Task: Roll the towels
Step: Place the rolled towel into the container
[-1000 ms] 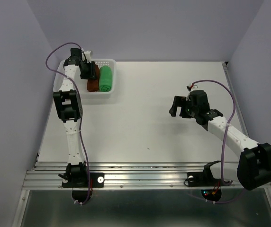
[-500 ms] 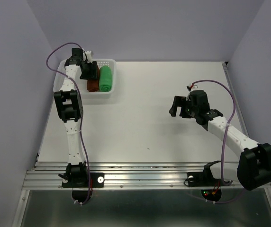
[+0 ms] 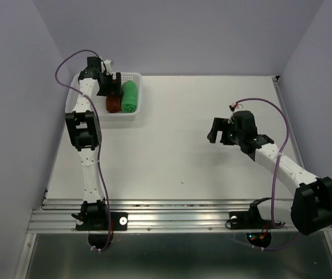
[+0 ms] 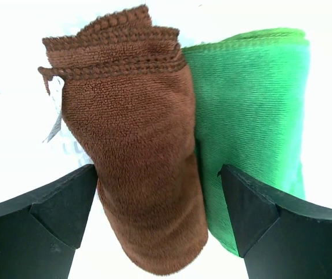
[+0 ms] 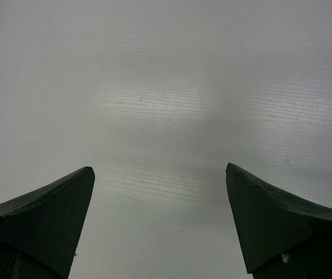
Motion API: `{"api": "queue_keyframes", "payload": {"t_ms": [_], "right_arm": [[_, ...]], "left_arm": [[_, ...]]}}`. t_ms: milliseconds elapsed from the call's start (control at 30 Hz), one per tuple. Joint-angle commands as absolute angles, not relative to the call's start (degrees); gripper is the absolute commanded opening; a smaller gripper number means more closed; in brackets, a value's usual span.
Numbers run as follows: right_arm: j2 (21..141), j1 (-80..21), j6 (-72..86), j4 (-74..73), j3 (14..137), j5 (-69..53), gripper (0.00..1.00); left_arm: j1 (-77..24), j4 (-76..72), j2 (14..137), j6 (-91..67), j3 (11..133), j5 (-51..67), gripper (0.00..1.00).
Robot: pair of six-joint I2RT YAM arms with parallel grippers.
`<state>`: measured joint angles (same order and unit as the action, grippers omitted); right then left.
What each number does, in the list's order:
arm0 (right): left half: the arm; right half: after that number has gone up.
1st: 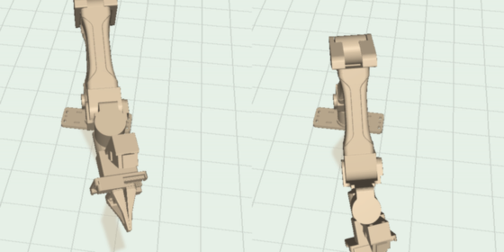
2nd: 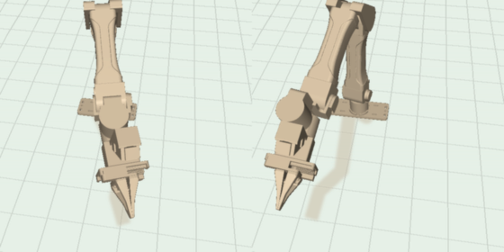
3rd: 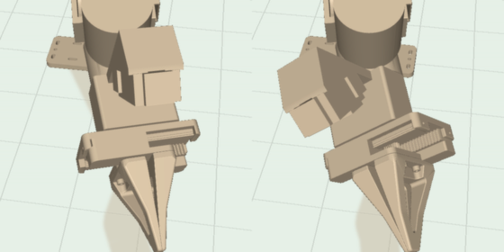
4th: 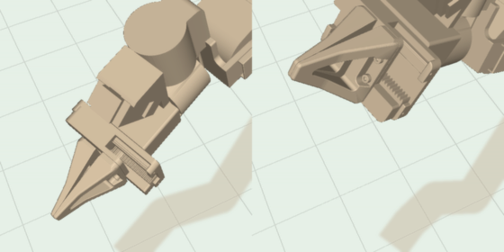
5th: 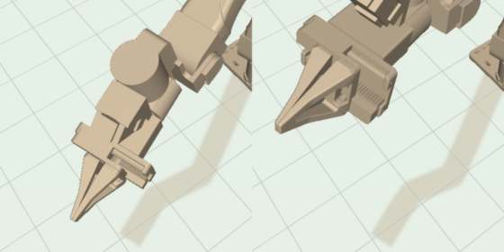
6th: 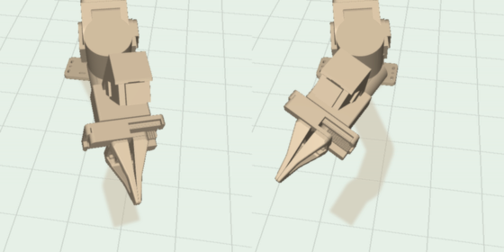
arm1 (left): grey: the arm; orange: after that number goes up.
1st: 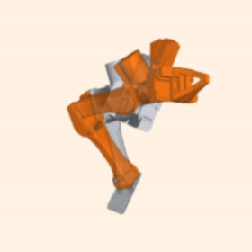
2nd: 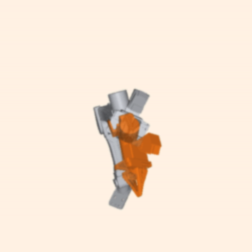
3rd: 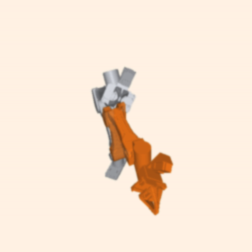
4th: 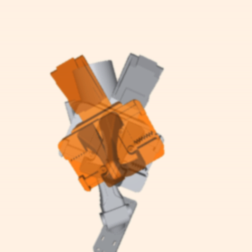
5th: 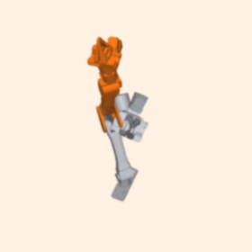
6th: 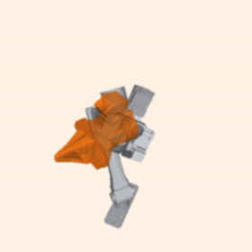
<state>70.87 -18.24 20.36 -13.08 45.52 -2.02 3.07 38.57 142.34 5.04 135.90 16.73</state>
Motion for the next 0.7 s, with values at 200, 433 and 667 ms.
{"api": "queue_keyframes", "payload": {"t_ms": [200, 433, 667], "right_arm": [[68.3, -18.2, 20.3, -12.4, 47.5, -1.9, 1.0], [64.8, -18.2, 24.7, -12.5, 48.7, 5.3, 1.0], [58.6, -18.2, 30.9, -16.3, 47.9, 15.7, 1.0]], "left_arm": [[2.9, 39.0, 132.4, 3.7, 140.3, 18.5, 0.99], [2.9, 41.5, 122.5, 0.5, 139.7, 15.5, 0.99], [0.5, 36.2, 96.7, -21.5, 108.0, -3.6, 0.99]]}}
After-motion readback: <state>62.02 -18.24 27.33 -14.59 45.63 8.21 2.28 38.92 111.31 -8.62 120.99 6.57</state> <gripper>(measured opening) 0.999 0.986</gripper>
